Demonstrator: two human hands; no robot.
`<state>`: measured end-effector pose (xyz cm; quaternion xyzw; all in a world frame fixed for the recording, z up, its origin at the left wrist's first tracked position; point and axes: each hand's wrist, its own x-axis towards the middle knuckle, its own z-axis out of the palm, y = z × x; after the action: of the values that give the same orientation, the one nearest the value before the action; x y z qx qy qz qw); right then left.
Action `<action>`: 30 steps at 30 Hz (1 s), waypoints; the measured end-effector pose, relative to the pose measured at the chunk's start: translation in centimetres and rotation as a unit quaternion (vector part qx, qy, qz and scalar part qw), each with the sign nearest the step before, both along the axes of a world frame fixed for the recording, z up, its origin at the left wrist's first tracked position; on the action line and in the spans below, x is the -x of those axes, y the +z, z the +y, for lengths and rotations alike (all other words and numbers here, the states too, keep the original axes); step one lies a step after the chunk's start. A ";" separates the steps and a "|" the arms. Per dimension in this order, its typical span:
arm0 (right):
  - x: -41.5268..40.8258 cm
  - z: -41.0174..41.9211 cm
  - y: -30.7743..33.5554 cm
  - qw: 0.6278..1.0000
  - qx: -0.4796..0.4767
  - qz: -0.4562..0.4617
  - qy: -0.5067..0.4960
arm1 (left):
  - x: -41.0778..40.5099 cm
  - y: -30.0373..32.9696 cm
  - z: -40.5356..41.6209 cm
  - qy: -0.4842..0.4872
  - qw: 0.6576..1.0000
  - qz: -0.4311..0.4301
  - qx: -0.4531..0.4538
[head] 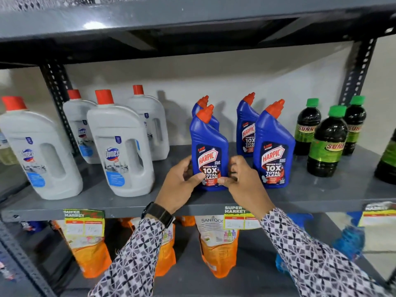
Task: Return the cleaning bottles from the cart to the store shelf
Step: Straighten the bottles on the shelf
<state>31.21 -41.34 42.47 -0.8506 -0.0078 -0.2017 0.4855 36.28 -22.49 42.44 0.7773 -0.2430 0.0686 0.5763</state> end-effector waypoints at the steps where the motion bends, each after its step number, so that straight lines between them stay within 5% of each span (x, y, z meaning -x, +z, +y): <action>1: 0.0 0.0 0.0 1.000 0.002 0.000 -0.001 | 0.0 0.0 0.0 0.001 1.000 0.000 0.004; 15: 2.0 0.3 -0.6 0.999 0.039 -0.003 -0.006 | 0.8 0.2 0.1 0.006 0.999 0.007 0.044; 21: 7.9 -4.9 -1.4 0.996 0.015 -0.077 -0.033 | 4.6 -1.3 -2.1 0.229 0.945 -0.074 0.223; 26: 9.9 -14.9 -0.5 0.974 -0.051 -0.166 -0.145 | 10.0 0.3 -11.6 0.073 0.975 -0.066 0.199; 30: 8.0 -23.4 -0.1 0.976 -0.055 -0.109 -0.180 | 11.0 1.2 -22.0 -0.076 0.996 0.001 0.043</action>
<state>23.25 -64.77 42.36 -0.7829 0.1035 -0.3778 0.4834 25.23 -44.51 43.66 0.7308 -0.2977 0.0338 0.6133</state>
